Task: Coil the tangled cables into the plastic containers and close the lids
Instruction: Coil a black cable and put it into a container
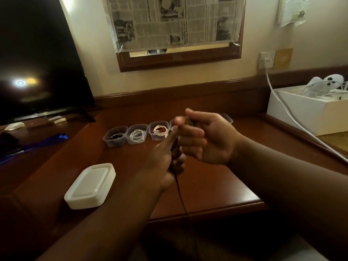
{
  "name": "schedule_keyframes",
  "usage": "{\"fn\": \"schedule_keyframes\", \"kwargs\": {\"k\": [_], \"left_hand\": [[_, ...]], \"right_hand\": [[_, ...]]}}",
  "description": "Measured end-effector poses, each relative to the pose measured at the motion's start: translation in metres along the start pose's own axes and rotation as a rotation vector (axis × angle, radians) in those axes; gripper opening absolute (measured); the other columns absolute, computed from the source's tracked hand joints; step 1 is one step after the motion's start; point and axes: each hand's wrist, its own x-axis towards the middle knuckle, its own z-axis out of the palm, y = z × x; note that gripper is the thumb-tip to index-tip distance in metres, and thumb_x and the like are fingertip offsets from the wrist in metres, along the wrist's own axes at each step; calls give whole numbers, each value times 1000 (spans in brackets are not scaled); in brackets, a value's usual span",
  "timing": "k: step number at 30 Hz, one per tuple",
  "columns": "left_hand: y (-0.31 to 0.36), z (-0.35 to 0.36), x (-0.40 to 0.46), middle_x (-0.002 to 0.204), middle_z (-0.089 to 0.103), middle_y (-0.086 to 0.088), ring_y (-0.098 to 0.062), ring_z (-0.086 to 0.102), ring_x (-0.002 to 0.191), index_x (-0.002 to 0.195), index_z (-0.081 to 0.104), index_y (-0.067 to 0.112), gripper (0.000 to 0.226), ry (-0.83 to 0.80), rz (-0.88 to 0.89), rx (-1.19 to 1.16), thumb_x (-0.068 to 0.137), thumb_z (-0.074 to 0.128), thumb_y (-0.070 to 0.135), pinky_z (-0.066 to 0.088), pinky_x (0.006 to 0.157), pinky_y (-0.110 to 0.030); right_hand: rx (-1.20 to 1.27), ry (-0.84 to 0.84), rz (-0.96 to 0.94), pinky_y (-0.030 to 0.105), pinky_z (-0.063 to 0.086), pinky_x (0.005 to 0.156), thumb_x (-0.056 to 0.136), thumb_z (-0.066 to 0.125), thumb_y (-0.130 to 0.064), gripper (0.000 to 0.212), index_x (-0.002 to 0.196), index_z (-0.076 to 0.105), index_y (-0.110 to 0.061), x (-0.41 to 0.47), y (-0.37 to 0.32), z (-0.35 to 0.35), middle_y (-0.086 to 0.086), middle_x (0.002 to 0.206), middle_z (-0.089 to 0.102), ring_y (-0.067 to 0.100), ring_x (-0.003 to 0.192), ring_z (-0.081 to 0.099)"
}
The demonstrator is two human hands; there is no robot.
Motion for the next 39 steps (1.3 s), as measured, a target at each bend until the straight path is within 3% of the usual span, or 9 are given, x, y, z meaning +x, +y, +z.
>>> {"fn": "schedule_keyframes", "kwargs": {"k": [3,6,9,13,17,21,29,35,39], "left_hand": [[-4,7,-3,53,25,4,-8,19,42,74,53,19,30,-9,-55,53,100,49,31,11,46,-24],[-4,6,-7,56,30,1,-12,22,46,82,69,22,31,-49,16,264,102,47,29,15,51,-30],[1,-3,-9,55,39,3,-11,29,46,67,62,25,40,-23,116,537,104,46,23,24,51,-32],[6,-19,-7,53,59,9,-9,48,47,82,69,24,21,-22,241,802,99,57,18,38,49,-25],[5,-30,-1,85,76,-4,-20,71,84,90,74,17,7,-28,376,851,87,71,11,56,73,-34],[-1,-33,-1,59,56,2,-6,49,46,82,61,6,19,-63,317,610,81,73,21,39,47,-16],[-21,-7,7,53,44,4,-7,28,42,84,58,17,13,117,36,17,93,59,25,19,43,-21],[-24,-6,-6,55,39,0,-10,27,44,87,70,13,24,17,79,438,101,52,21,21,47,-26],[-11,-22,-6,61,65,0,-16,58,54,85,72,18,15,-11,315,783,95,62,20,48,52,-33]], "right_hand": [[-96,343,-337,25,37,59,106,30,-37,42,107,61,-9,9,7,8,-3,65,46,11,57,43],[-849,599,-502,18,45,61,106,38,-27,27,102,61,-12,9,10,7,-3,77,55,6,67,53],[-1938,581,-325,15,45,66,104,43,-21,17,101,60,-17,5,10,3,-16,77,45,-4,64,44],[-2230,561,-104,27,35,54,105,28,-44,41,77,49,-22,-2,18,-1,-8,67,46,5,57,42],[-1878,595,274,28,34,52,104,20,-54,61,71,54,-16,2,23,8,0,60,50,14,53,44],[-928,438,504,23,24,44,97,22,-68,73,70,56,-10,-5,4,-1,-3,44,34,12,38,27],[108,311,-173,27,36,60,101,23,-56,64,105,60,-4,12,19,5,0,66,45,12,58,42],[-1222,771,-415,25,44,55,106,31,-37,41,92,55,-7,8,19,-8,8,75,55,12,61,51],[-2096,660,-199,30,42,53,101,28,-51,46,74,48,-20,-7,32,-28,-2,66,50,14,58,50]]}}
